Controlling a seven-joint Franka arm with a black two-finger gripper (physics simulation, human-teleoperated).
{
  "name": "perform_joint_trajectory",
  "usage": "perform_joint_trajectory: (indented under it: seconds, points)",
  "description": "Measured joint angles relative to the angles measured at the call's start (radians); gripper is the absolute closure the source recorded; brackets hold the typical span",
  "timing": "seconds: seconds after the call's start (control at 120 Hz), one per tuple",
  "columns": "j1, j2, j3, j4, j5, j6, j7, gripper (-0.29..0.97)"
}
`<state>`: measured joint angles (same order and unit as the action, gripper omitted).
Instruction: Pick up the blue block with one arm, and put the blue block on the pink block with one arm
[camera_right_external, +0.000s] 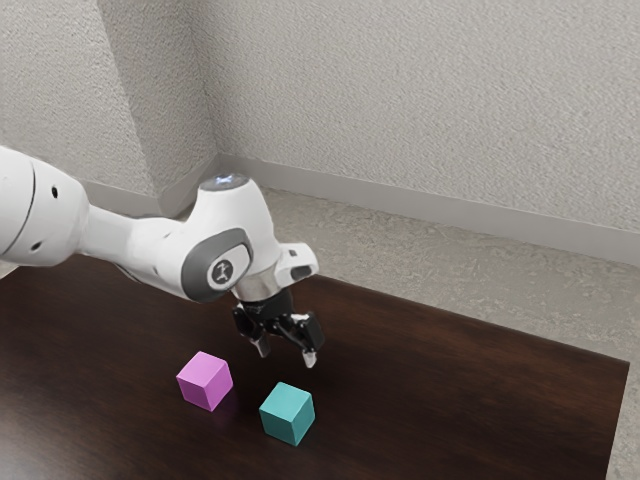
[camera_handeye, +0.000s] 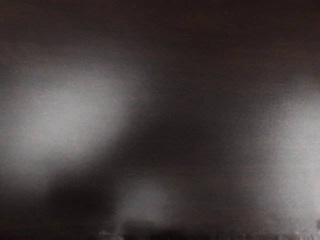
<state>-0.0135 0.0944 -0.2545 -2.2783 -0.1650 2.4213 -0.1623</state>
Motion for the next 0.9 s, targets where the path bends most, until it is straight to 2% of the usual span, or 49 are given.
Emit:
perform_joint_trajectory:
  seconds: [0.183, 0.342, 0.475, 0.533, 0.7, 0.9]
  points:
    - [-0.031, -0.063, 0.000, -0.091, -0.057, 0.024, 0.025, 0.01]
    - [-0.065, -0.059, 0.001, -0.105, -0.120, 0.033, 0.035, 0.01]
    - [-0.053, -0.032, 0.001, -0.106, -0.145, 0.044, 0.041, 0.01]
    - [-0.039, -0.020, 0.001, -0.106, -0.141, 0.050, 0.043, 0.01]
    - [-0.045, -0.007, 0.001, -0.107, -0.048, 0.076, 0.050, 0.01]
    - [-0.049, 0.003, 0.001, -0.120, -0.026, 0.099, 0.054, 0.01]
